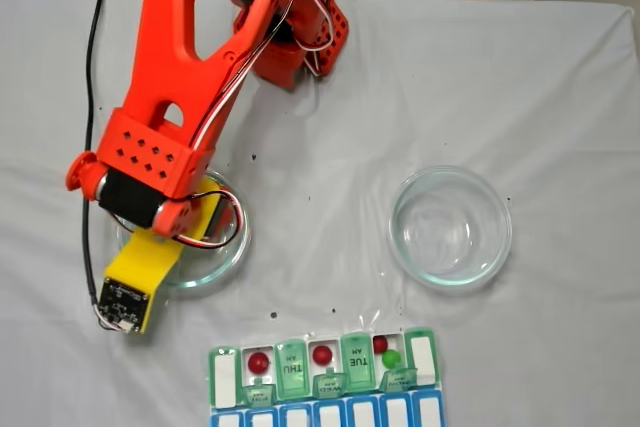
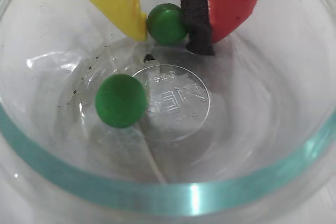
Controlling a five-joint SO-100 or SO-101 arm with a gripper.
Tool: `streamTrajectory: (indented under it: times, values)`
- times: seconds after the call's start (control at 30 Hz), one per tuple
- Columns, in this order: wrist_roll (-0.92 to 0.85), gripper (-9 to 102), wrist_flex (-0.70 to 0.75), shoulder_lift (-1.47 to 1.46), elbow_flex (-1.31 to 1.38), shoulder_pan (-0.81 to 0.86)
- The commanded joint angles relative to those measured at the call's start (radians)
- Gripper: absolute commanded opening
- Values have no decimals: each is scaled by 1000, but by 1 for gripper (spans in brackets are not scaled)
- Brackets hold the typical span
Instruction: Sort medicines into box.
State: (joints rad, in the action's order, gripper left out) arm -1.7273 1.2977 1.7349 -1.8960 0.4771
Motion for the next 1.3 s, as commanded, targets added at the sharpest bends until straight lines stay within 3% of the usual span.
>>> streamTrajectory:
  times: [0.0, 0.23, 0.57, 0.67, 1.03, 1.27]
  values:
    - [12, 0, 3, 20, -8, -12]
    - [37, 0, -14, 109, -21, -8]
    - [156, 0, -77, 471, 34, 0]
    - [275, 0, -144, 560, 31, -41]
    - [1043, 0, -430, 566, -83, -379]
    - [1227, 0, -607, 486, -161, -492]
